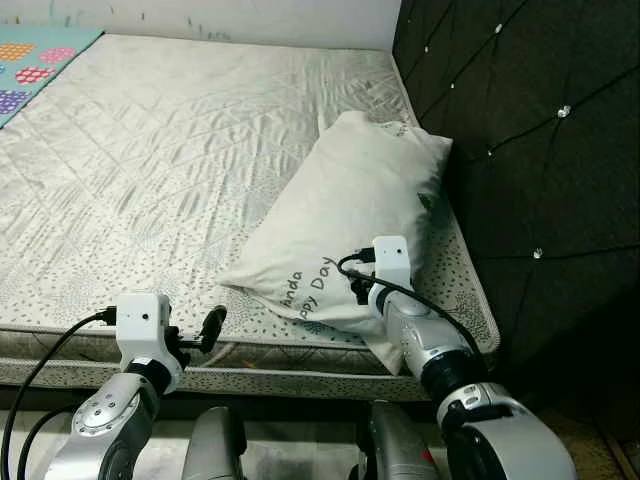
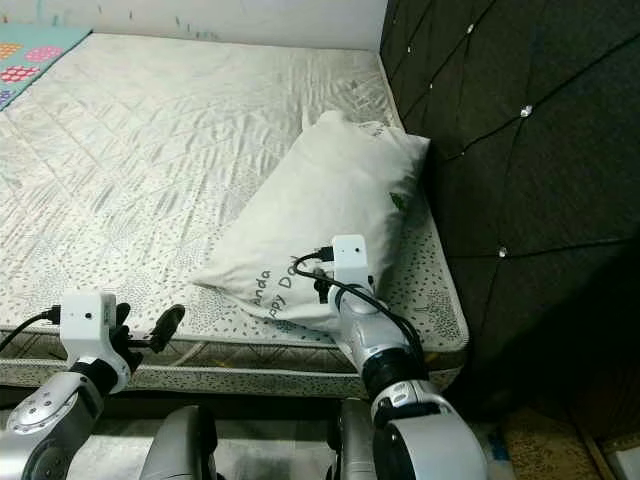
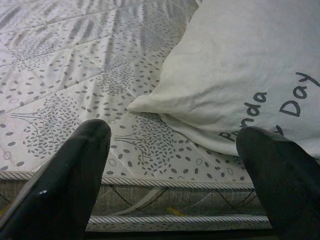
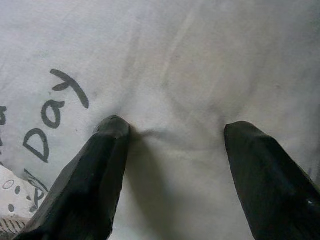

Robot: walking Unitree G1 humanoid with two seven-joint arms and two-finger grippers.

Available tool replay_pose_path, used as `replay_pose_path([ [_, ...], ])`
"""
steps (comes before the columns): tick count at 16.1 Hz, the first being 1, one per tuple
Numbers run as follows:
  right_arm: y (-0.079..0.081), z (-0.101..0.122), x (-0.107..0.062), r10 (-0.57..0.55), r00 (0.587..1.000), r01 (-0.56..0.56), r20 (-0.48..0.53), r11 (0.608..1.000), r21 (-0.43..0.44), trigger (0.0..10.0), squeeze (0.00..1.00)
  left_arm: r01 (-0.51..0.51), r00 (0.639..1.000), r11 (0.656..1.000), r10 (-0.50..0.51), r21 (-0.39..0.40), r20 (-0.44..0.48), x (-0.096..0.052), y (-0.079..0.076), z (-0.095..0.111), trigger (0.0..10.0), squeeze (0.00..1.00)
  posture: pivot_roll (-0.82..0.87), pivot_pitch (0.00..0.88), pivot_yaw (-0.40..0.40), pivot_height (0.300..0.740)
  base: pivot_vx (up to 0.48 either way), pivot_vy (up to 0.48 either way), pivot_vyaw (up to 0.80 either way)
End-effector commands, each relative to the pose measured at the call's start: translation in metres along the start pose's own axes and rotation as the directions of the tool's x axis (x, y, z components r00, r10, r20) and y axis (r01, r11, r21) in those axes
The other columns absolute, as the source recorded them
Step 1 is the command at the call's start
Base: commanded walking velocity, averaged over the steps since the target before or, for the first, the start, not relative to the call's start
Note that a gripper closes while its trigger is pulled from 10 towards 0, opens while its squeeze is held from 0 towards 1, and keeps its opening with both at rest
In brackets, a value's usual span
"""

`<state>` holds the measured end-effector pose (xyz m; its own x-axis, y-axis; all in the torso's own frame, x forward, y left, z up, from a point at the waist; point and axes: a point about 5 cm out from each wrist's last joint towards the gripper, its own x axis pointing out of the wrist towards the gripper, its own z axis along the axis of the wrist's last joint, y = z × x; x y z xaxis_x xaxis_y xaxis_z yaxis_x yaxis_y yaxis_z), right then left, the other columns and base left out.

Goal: Clean up the room

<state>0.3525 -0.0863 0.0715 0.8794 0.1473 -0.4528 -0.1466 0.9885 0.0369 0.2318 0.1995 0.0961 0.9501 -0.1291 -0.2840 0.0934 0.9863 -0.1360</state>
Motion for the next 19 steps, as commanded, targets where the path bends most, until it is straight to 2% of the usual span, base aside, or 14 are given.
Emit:
replay_pose_path([
  [1,0.002,0.0,-0.001,0.018,1.0,-0.018,0.008,1.0,-0.006,10.0,0.0,0.017,1.0,1.0,-0.017,0.002,0.004,0.001,-0.003,0.003,10.0,0.0,-0.04,0.098,-0.047,0.567,0.0,0.0,0.0],
  [3,0.003,0.002,-0.001,0.039,0.999,-0.038,0.024,0.999,-0.025,10.0,0.0,0.021,1.0,1.0,-0.021,-0.001,0.005,0.002,-0.006,0.003,10.0,0.0,-0.04,0.1,-0.046,0.544,0.0,0.0,0.0],
  [5,-0.002,0.003,-0.001,0.033,0.999,-0.031,0.034,0.997,-0.063,10.0,0.0,0.021,1.0,1.0,-0.021,-0.004,0.003,0.001,-0.007,0.002,10.0,0.0,-0.04,0.105,-0.044,0.544,0.0,0.0,0.0],
  [8,-0.01,0.009,0.0,-0.006,0.998,0.009,0.057,0.999,-0.05,10.0,0.0,0.012,1.0,1.0,-0.012,-0.006,0.004,0.0,-0.005,0.002,10.0,0.0,-0.04,0.118,-0.044,0.544,0.0,0.0,0.0],
  [11,-0.011,0.014,0.0,-0.01,0.996,0.013,0.085,0.999,-0.033,10.0,0.0,0.01,1.0,1.0,-0.01,-0.006,0.002,-0.002,-0.005,0.002,10.0,0.0,-0.04,0.131,-0.044,0.524,0.0,0.0,0.0],
  [15,-0.007,0.015,0.0,0.005,0.995,-0.002,0.097,1.0,-0.031,10.0,0.0,0.017,1.0,1.0,-0.017,-0.006,-0.001,-0.002,-0.008,0.002,10.0,0.0,-0.03,0.142,-0.039,0.524,0.0,0.0,0.0],
  [18,0.003,0.018,0.001,0.034,0.993,-0.035,0.117,0.999,0.005,10.0,0.0,0.02,1.0,1.0,-0.02,-0.008,-0.007,-0.003,-0.008,0.001,10.0,0.0,-0.03,0.144,-0.038,0.524,0.0,0.0,0.0],
  [19,0.01,0.022,0.0,0.059,0.988,-0.063,0.145,0.998,0.023,0.0,0.0,0.023,1.0,1.0,-0.023,-0.011,-0.01,-0.004,-0.009,0.0,10.0,0.0,-0.03,0.148,-0.036,0.524,0.0,0.0,0.0],
])
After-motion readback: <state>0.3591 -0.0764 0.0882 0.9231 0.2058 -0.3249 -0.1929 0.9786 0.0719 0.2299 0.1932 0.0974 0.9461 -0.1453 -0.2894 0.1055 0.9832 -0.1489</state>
